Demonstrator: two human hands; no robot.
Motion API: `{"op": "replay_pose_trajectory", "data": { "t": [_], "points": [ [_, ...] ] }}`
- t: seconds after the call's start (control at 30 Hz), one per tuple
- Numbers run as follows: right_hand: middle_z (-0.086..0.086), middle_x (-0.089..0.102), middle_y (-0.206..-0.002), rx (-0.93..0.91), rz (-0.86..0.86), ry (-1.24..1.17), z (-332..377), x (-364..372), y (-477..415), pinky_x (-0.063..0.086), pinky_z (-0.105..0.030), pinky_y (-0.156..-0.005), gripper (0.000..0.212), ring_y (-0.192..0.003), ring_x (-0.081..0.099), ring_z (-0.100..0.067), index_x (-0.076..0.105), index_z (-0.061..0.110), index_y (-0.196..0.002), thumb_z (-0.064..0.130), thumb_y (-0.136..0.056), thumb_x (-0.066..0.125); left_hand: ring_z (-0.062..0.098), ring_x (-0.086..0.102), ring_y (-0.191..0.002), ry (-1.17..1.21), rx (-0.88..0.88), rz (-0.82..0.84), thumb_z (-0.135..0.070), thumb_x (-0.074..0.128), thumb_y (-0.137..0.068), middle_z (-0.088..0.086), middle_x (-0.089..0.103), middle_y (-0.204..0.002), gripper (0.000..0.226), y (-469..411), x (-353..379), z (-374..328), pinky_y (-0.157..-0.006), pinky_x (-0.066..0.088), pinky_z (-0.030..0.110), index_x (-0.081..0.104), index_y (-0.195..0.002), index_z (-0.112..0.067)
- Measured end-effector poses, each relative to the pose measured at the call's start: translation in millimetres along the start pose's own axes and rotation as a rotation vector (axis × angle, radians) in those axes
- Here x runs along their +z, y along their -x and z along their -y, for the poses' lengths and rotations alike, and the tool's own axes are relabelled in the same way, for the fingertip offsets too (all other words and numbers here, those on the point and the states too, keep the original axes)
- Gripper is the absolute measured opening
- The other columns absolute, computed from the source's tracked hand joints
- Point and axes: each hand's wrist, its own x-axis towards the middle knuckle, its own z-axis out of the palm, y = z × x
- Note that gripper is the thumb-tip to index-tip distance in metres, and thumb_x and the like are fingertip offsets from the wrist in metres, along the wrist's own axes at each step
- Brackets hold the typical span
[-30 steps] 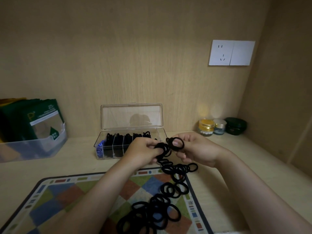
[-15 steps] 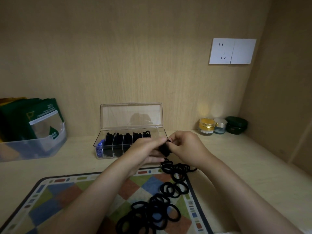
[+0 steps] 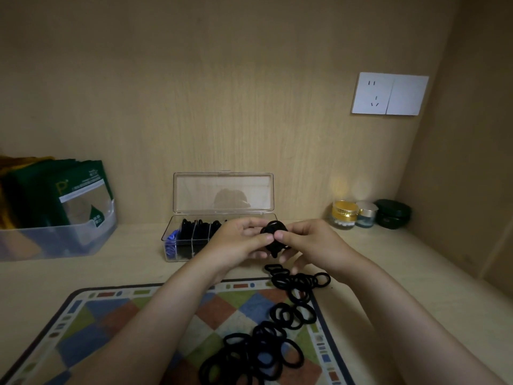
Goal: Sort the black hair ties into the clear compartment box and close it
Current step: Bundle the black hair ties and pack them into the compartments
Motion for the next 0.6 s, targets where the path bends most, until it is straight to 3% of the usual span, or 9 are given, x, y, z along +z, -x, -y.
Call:
{"op": "replay_pose_trajectory", "data": {
  "t": [0.13,0.23,0.3,0.37,0.43,0.53,0.6],
  "points": [
    [-0.019,0.074,-0.090,0.061,0.004,-0.038,4.0,1.5,-8.1,0.059,-0.030,-0.060,0.020,-0.076,0.071,-0.021,0.075,0.004,-0.105,0.018,-0.093,0.067,0.012,0.071,-0.077,-0.007,0.039,-0.091,-0.004,0.072,-0.086,0.009,0.074,-0.101,0.021,-2.9,-2.1,0.3,-0.067,0.059,0.020,0.070,-0.105,-0.012],
    [-0.020,0.073,-0.091,0.119,0.016,-0.053,10.5,0.5,-16.5,0.061,-0.030,-0.064,0.023,-0.076,0.071,-0.022,0.072,-0.002,-0.106,0.016,-0.092,0.069,0.019,0.071,-0.087,-0.017,0.054,-0.091,-0.008,0.071,-0.088,0.009,0.075,-0.107,0.024,-4.4,-8.8,0.4,-0.070,0.061,0.023,0.073,-0.112,-0.009],
    [-0.022,0.072,-0.092,0.157,0.027,-0.043,16.5,-0.3,-24.2,0.062,-0.031,-0.065,0.025,-0.075,0.071,-0.023,0.070,-0.005,-0.106,0.014,-0.091,0.070,0.012,0.072,-0.091,-0.072,0.085,-0.065,-0.013,0.070,-0.090,0.003,0.075,-0.108,0.027,-5.0,-15.3,-1.7,-0.068,0.058,0.021,0.072,-0.117,-0.013],
    [-0.021,0.072,-0.091,0.172,0.000,-0.019,22.8,-0.2,-35.0,0.061,-0.032,-0.064,0.027,-0.073,0.070,-0.023,0.069,-0.007,-0.107,0.014,-0.091,0.070,0.004,0.070,-0.088,-0.188,0.147,-0.083,-0.019,0.067,-0.093,-0.005,0.074,-0.106,0.028,-6.8,-21.0,-4.1,-0.066,0.054,0.018,0.071,-0.120,-0.022],
    [-0.021,0.072,-0.091,0.172,-0.085,0.023,28.3,1.2,-48.2,0.060,-0.033,-0.061,0.025,-0.067,0.068,-0.022,0.069,-0.006,-0.104,0.015,-0.091,0.070,0.004,0.068,-0.087,-0.318,0.222,-0.208,-0.026,0.063,-0.095,-0.010,0.072,-0.100,0.025,-9.0,-25.8,-5.5,-0.071,0.052,0.019,0.069,-0.119,-0.030],
    [-0.017,0.074,-0.091,0.175,-0.201,0.154,33.6,4.6,-67.8,0.052,-0.028,-0.049,0.020,-0.061,0.066,-0.018,0.068,0.000,-0.098,0.019,-0.091,0.071,0.004,0.064,-0.093,-0.603,0.396,-0.391,-0.021,0.054,-0.099,-0.010,0.069,-0.104,0.025,-13.8,-37.2,-0.3,-0.083,0.053,0.022,0.068,-0.119,-0.029],
    [-0.014,0.074,-0.087,0.185,-0.242,0.263,33.6,8.9,-79.8,0.042,-0.023,-0.043,0.020,-0.057,0.064,-0.017,0.068,0.002,-0.093,0.021,-0.090,0.072,0.007,0.059,-0.104,-0.806,0.473,-0.382,-0.019,0.051,-0.099,-0.009,0.065,-0.112,0.029,-17.2,-45.8,6.1,-0.092,0.049,0.025,0.066,-0.124,-0.026]
  ]
}}
